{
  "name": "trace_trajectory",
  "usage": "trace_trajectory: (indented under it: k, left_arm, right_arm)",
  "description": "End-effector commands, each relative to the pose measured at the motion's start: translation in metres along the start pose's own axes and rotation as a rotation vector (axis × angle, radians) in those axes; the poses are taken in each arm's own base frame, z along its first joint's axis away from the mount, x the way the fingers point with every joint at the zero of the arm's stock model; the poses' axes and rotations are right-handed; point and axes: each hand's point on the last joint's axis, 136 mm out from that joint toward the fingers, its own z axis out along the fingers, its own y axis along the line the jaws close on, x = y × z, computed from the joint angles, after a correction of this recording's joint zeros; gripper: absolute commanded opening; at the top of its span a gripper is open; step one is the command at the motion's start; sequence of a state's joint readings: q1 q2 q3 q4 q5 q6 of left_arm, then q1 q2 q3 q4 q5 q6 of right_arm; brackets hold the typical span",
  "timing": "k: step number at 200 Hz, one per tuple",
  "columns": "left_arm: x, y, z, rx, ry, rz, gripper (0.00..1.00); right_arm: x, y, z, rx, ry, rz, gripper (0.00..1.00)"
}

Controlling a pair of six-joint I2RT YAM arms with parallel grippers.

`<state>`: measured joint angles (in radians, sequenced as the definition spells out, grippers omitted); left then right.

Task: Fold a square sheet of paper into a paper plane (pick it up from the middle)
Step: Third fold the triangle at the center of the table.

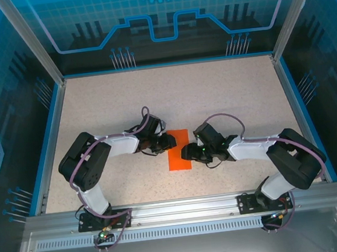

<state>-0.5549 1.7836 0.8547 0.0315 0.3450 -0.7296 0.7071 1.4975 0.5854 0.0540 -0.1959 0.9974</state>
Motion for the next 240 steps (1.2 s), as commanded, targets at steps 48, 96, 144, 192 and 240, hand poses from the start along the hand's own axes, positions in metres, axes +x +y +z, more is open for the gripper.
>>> trace_trajectory:
  k: [48, 96, 144, 192, 240]
  left_arm:
    - [0.010, 0.012, 0.005, -0.036, 0.026, 0.007, 0.27]
    - [0.010, 0.013, 0.005, -0.038, 0.028, 0.004, 0.27]
    - [0.009, 0.012, 0.004, -0.039, 0.027, 0.006, 0.27]
    - [0.010, 0.013, 0.004, -0.043, 0.029, 0.008, 0.27]
    - [0.011, 0.013, 0.004, -0.042, 0.032, 0.004, 0.27]
  right_arm:
    - [-0.007, 0.013, -0.001, -0.023, -0.017, -0.008, 0.59]
    - [-0.007, 0.018, 0.001, -0.056, -0.015, 0.006, 0.57]
    - [-0.013, -0.002, -0.004, 0.053, -0.048, 0.010, 0.59]
    - [-0.009, 0.004, 0.004, 0.005, -0.013, 0.004, 0.57]
    - [-0.007, 0.008, 0.008, -0.024, -0.003, 0.002, 0.53]
